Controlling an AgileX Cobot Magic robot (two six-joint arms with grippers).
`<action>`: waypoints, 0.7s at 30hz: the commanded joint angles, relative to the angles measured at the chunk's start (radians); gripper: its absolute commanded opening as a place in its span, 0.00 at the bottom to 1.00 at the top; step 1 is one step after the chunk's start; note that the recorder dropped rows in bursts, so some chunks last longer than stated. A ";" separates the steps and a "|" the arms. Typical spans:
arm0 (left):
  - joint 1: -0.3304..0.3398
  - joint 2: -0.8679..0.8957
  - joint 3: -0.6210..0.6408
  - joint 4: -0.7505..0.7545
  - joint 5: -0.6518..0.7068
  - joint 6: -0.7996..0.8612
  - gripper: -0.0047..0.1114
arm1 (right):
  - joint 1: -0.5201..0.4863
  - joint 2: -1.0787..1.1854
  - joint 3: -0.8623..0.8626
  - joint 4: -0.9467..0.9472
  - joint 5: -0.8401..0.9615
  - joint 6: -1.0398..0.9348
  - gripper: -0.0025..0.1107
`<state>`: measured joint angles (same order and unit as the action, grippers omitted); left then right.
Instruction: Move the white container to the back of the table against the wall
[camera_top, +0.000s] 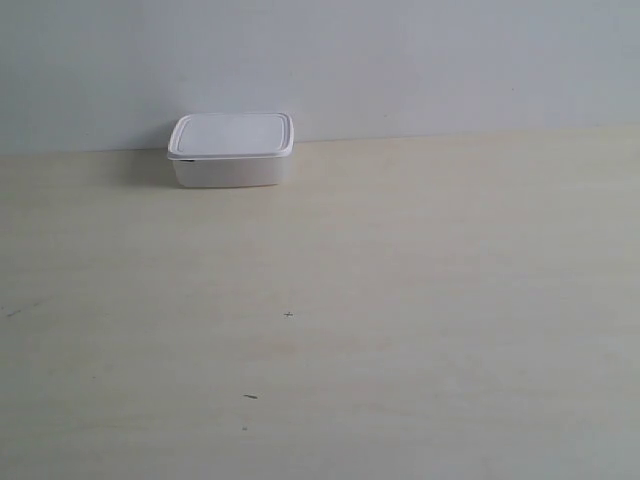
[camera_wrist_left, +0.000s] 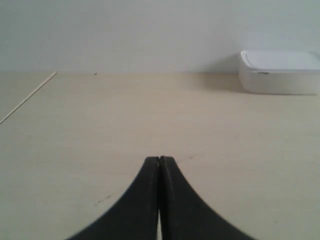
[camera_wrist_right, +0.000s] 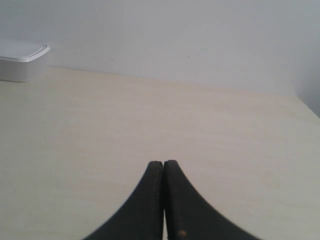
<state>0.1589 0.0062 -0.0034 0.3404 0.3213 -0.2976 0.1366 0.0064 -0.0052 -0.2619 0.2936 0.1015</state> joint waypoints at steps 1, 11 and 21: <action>0.004 -0.006 0.003 -0.019 0.022 0.026 0.04 | -0.005 -0.006 0.005 -0.003 -0.003 0.004 0.02; 0.004 -0.006 0.003 -0.160 0.042 0.215 0.04 | -0.005 -0.006 0.005 -0.003 -0.003 0.004 0.02; 0.004 -0.006 0.003 -0.160 0.042 0.217 0.04 | -0.005 -0.006 0.005 -0.003 -0.003 0.004 0.02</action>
<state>0.1589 0.0062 -0.0034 0.1902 0.3655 -0.0861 0.1366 0.0064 -0.0052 -0.2619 0.2936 0.1015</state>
